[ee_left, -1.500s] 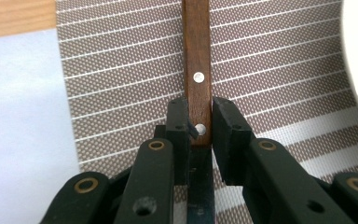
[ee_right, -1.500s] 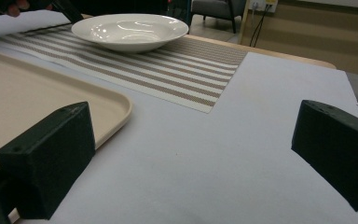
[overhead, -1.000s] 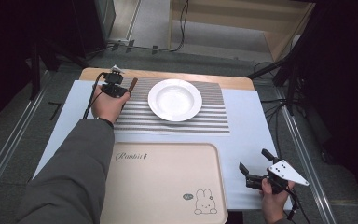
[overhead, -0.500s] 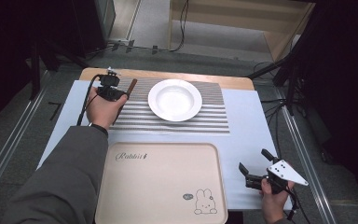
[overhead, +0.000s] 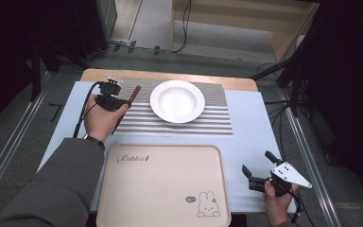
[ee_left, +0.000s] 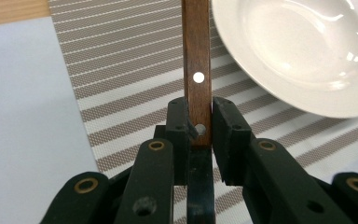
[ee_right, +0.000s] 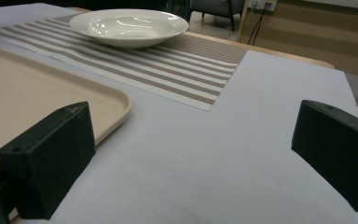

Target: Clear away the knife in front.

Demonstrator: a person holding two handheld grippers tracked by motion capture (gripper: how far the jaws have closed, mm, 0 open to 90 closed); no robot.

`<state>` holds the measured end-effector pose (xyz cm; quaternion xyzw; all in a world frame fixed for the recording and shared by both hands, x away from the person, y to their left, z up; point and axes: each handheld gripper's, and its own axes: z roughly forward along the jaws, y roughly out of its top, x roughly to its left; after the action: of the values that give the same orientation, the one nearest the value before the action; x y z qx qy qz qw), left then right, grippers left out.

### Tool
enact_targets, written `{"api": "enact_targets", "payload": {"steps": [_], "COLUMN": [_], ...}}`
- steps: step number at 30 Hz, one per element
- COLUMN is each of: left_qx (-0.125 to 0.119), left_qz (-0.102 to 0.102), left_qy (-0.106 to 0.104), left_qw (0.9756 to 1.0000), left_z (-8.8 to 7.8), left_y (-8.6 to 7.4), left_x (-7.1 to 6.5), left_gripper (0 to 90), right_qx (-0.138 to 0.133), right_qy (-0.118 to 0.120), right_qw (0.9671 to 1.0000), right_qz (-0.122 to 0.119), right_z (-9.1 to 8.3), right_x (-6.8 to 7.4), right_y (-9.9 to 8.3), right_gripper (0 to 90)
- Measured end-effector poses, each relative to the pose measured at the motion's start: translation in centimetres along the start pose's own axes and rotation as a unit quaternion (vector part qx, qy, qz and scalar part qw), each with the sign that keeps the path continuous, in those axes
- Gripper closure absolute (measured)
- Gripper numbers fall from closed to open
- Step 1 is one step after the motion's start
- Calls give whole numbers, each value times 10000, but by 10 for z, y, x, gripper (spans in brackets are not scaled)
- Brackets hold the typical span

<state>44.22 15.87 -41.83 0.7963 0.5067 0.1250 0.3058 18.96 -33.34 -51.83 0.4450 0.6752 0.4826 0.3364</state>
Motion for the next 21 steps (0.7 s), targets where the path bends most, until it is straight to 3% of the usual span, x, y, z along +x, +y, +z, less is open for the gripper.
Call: {"api": "enact_targets", "payload": {"steps": [6,21], "left_qx": [5,-69], "left_qz": [173,271], "left_qy": [-2,-170], "left_qw": [9998,9995], "left_z": [-9,-30], "left_y": [-11,-43], "left_x": [-9,-18], "left_gripper": [766,766], "right_qx": [-7,-1], "right_qy": [4,4], "right_qw": [10000,10000], "right_qz": [-3,-11], "right_z": [0,0], "right_x": [0,1], "right_y": [0,0], "right_gripper": [0,0]}}
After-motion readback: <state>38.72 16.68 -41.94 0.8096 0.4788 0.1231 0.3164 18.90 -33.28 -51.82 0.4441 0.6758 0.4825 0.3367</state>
